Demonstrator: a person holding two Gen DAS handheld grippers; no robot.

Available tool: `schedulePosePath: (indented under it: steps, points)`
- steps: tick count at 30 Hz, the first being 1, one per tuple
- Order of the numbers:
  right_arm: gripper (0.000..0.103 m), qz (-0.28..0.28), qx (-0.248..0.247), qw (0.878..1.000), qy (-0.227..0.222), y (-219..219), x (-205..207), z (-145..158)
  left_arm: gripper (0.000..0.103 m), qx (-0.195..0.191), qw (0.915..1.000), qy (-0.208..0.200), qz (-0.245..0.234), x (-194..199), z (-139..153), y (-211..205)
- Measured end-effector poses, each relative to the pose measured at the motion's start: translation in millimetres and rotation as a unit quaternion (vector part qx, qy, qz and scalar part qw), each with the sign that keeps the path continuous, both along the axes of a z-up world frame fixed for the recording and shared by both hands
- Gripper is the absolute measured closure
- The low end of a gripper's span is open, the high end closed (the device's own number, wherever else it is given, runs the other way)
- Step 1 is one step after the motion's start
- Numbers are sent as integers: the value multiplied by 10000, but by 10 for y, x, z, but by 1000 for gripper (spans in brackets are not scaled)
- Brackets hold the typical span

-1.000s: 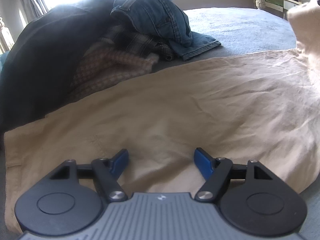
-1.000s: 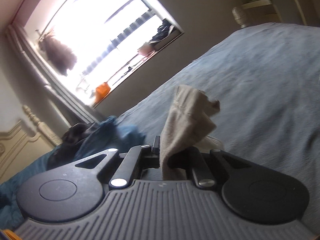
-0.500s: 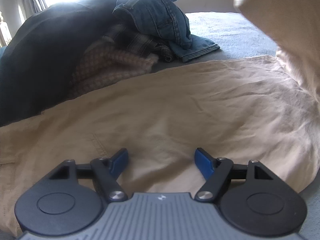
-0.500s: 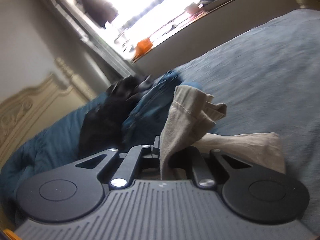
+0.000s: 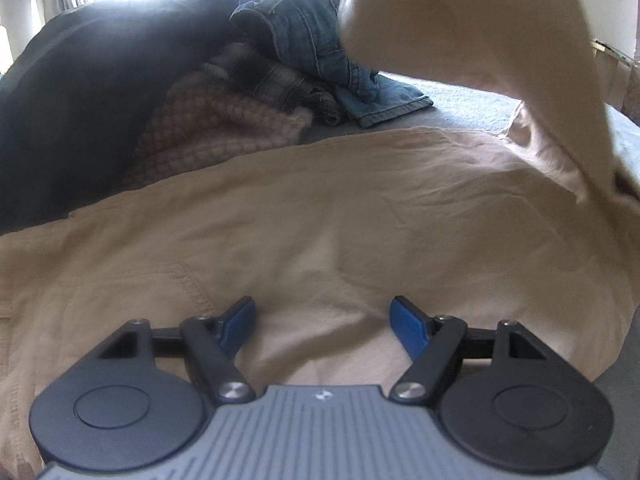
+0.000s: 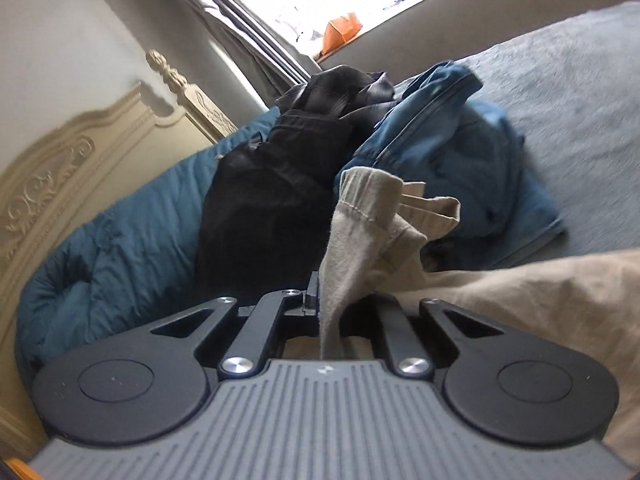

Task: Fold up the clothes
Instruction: 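Lift the trouser end with the right tool and fold it over the trousers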

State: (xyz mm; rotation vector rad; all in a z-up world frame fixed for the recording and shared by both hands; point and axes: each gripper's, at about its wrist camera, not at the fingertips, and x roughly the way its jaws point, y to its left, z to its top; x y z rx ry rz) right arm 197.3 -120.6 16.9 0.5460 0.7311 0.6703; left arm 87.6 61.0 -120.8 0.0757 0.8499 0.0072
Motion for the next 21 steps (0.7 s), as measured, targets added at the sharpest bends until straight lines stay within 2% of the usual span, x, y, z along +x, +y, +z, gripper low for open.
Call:
schedulePosePath:
  steps: [5,10,17,21]
  points:
    - [99,-277,405,9987,137,161,-116,-243,27,-248,9997,27,1,-49,70,144]
    - [99,-180,242,9995,66,282,-157,-245,28,-521,9986,56,75,-128,183,344]
    - [99,7,268,9996,34,460,-186,-317,28,-743,9939,-243,781,-532,434,911]
    - [99,90,283,9995,113,587,-195,-415,28,-813,9889,-368,1190,-752,476,1154]
